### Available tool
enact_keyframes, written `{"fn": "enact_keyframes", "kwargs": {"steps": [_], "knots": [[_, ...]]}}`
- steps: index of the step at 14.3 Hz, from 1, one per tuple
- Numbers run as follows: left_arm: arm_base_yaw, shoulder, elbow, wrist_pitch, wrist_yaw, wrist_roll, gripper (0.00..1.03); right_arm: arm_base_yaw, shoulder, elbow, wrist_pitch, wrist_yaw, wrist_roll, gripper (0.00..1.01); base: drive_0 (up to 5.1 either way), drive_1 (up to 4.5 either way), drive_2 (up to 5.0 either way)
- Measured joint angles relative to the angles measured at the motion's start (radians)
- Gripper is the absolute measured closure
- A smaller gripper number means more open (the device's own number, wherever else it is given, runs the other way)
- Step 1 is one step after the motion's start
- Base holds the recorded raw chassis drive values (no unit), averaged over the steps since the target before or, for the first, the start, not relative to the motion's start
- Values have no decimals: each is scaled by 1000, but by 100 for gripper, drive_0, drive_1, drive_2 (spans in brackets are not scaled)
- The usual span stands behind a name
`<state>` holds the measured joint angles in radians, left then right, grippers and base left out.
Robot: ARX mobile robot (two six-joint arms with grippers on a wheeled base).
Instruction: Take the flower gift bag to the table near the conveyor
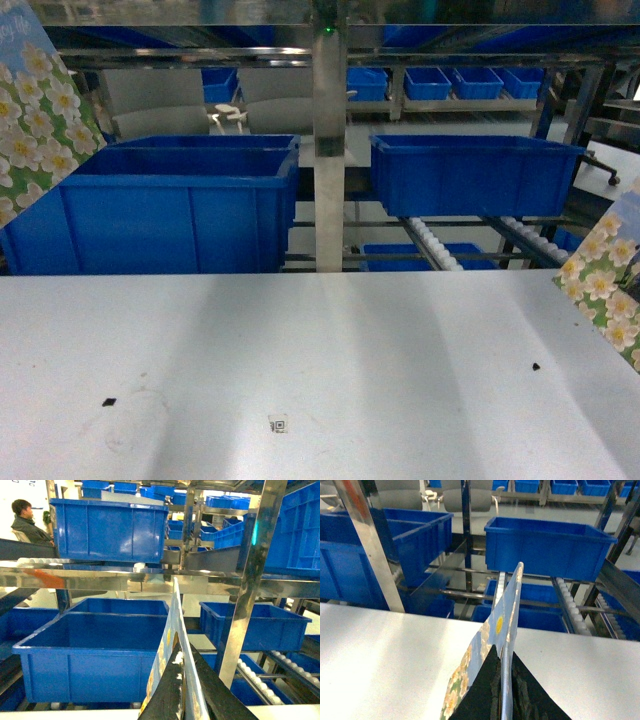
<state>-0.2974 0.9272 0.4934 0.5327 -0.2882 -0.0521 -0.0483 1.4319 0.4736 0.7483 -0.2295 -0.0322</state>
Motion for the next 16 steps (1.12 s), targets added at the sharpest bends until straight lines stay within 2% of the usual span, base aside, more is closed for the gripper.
{"fn": "enact_keyframes", "kwargs": {"steps": [3, 6, 8, 10, 11, 14, 16], "knots": [[0, 0, 0, 0, 0, 0, 101, -29, 154, 98, -21, -3, -45, 98, 0, 0, 0], [0, 0, 0, 0, 0, 0, 101, -119, 294, 166, -26, -53, -93, 98, 0, 0, 0], [0, 0, 0, 0, 0, 0, 101, -170, 375, 222, 0, -71, -101, 98, 0, 0, 0], [0, 0, 0, 0, 0, 0, 101, -161, 424, 262, 47, -58, -92, 98, 0, 0, 0], [0, 0, 0, 0, 0, 0, 101, -138, 432, 272, 62, -36, -75, 98, 0, 0, 0], [0, 0, 0, 0, 0, 0, 101, -28, 460, 267, 95, 24, -57, 98, 0, 0, 0], [0, 0, 0, 0, 0, 0, 101, -2, 486, 251, 109, 32, -42, 98, 0, 0, 0]]}}
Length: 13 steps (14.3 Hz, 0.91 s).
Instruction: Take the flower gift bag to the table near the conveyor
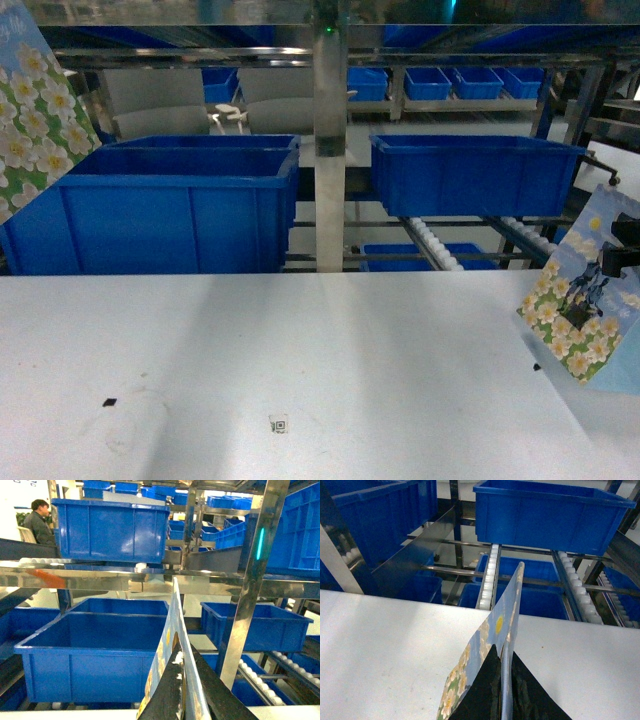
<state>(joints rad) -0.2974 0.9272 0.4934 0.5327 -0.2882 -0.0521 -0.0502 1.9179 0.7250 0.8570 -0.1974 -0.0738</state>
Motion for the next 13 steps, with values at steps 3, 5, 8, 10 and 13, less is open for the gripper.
{"fn": "enact_keyframes", "kwargs": {"steps": [3, 5, 8, 10, 13], "knots": [[0, 0, 0, 0, 0, 0, 101, 6, 14, -2, 14, 6, 2, 98, 0, 0, 0], [0, 0, 0, 0, 0, 0, 101, 8, 23, -2, 18, 9, 3, 98, 0, 0, 0], [0, 0, 0, 0, 0, 0, 101, 66, 60, 8, 29, 16, 13, 98, 0, 0, 0], [0, 0, 0, 0, 0, 0, 101, 79, 62, -3, 25, 18, 10, 98, 0, 0, 0], [0, 0, 0, 0, 0, 0, 101, 92, 64, -28, 43, 20, 9, 97, 0, 0, 0]]}}
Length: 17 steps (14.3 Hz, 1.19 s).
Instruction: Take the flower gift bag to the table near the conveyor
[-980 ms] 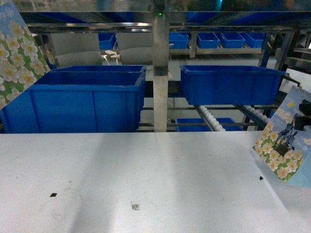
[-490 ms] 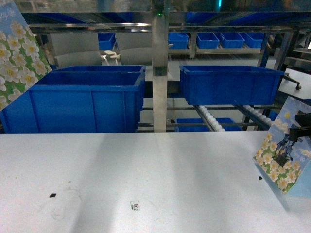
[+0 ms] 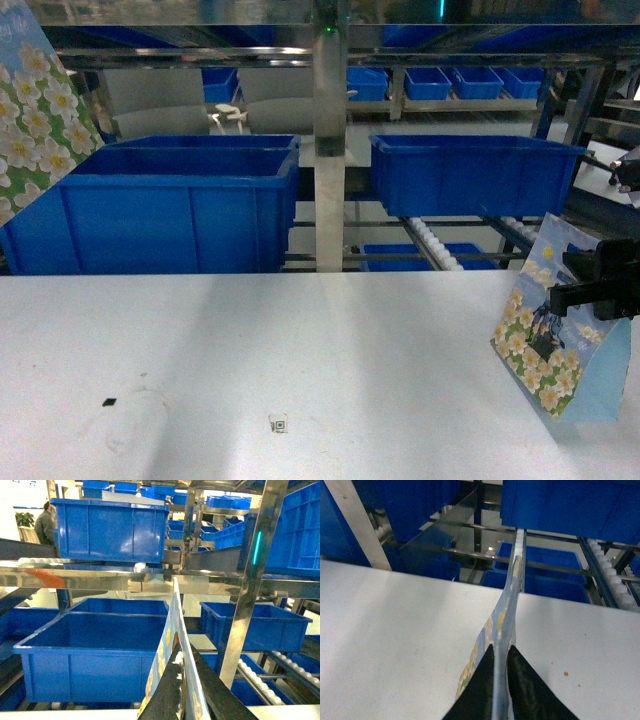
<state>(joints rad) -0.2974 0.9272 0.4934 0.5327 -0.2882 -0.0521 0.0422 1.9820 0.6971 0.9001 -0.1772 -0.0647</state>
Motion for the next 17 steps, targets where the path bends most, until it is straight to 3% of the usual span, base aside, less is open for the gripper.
{"fn": "enact_keyframes", "kwargs": {"steps": [1, 2, 6, 7, 11, 13, 14, 17], "knots": [[0, 0, 0, 0, 0, 0, 101, 10, 6, -23, -8, 16, 1, 69, 0, 0, 0], [0, 0, 0, 0, 0, 0, 101, 12, 8, -30, 0, 25, 4, 54, 0, 0, 0], [0, 0, 0, 0, 0, 0, 101, 18, -25, -38, 40, 100, 50, 7, 0, 0, 0], [0, 0, 0, 0, 0, 0, 101, 22, -57, -39, 41, 114, 64, 1, 0, 0, 0], [0, 0, 0, 0, 0, 0, 101, 57, -196, -93, 59, 166, 99, 3, 0, 0, 0], [0, 0, 0, 0, 0, 0, 101, 69, -277, -137, 81, 244, 110, 3, 0, 0, 0], [0, 0, 0, 0, 0, 0, 101, 69, -353, -177, 85, 326, 117, 3, 0, 0, 0], [0, 0, 0, 0, 0, 0, 101, 70, -496, -269, 82, 451, 96, 3, 0, 0, 0]]}}
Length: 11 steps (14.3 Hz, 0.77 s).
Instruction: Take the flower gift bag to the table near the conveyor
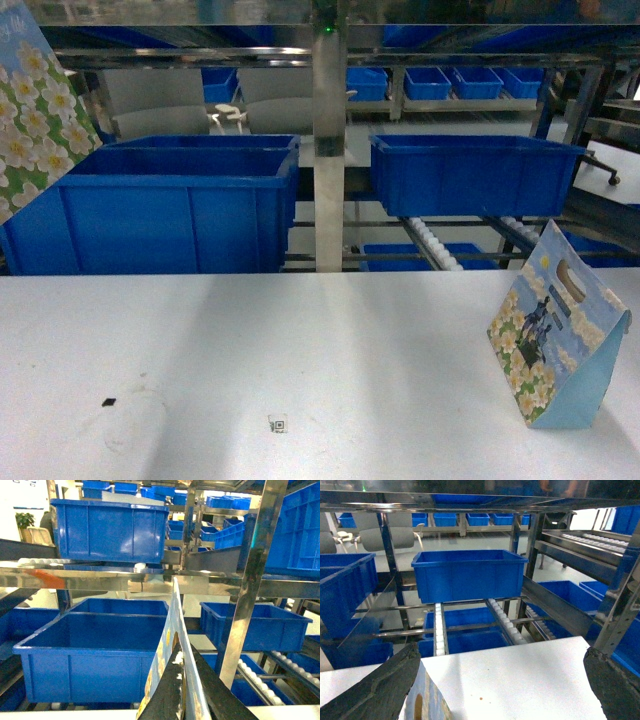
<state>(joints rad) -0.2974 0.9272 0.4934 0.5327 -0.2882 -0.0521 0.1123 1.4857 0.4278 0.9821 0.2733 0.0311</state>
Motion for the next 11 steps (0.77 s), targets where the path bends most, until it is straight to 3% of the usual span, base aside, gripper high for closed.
{"fn": "enact_keyframes", "kwargs": {"steps": [2, 6, 8, 9, 11], "knots": [[0, 0, 0, 0, 0, 0, 101, -1, -190, -105, -88, 21, -14, 3, 0, 0, 0], [0, 0, 0, 0, 0, 0, 101, -26, -635, -224, -401, 56, -26, 3, 0, 0, 0], [0, 0, 0, 0, 0, 0, 101, 42, -889, -258, -632, 159, -28, 3, 0, 0, 0], [0, 0, 0, 0, 0, 0, 101, 74, -999, -273, -731, 182, -20, 3, 0, 0, 0], [-17, -1, -9, 23, -19, -1, 101, 71, -1013, -272, -735, 190, -15, 3, 0, 0, 0]]}}
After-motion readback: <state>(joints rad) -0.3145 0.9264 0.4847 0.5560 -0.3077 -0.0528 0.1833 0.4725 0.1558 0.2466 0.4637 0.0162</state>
